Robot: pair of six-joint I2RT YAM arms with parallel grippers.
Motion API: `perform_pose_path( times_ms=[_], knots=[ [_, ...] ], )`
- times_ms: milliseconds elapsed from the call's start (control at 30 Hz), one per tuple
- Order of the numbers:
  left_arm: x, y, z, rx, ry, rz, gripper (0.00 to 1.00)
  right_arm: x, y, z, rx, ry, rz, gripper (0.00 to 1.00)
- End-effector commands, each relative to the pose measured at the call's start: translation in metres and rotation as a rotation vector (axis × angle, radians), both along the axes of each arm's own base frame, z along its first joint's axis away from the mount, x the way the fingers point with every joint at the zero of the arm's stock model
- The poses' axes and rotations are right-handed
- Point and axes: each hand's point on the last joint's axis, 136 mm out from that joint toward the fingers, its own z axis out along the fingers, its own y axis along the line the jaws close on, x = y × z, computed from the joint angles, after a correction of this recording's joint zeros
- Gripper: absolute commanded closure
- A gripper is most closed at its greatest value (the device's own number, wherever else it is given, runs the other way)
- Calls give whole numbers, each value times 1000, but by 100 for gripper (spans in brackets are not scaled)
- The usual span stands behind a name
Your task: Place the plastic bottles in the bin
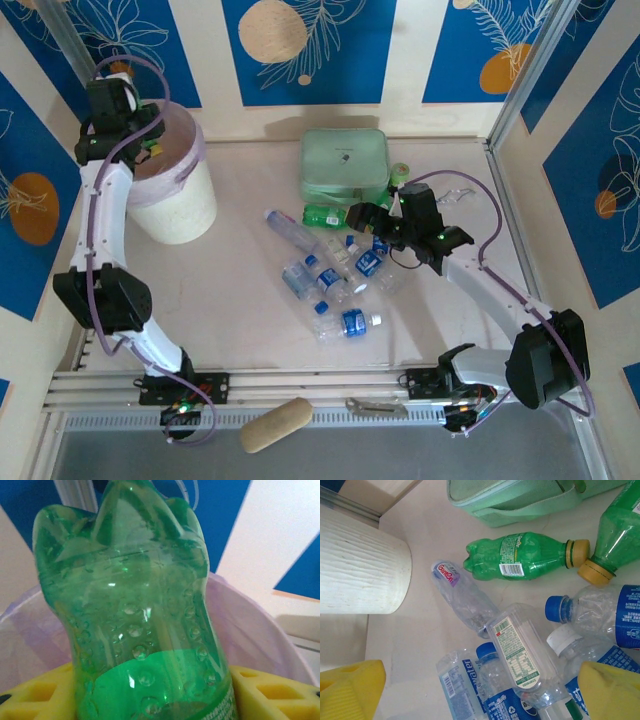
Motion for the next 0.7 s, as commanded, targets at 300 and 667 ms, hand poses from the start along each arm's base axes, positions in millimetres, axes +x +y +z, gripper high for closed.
perform_pose_path(
  times_ms=[300,667],
  knots=[
    [14,15,-20,-61,40,20,51,-7,-6,3,-10,-4,0,1],
    [4,17,-8,-43,27,32,9,-7,-4,0,-4,1,4,1]
  ],
)
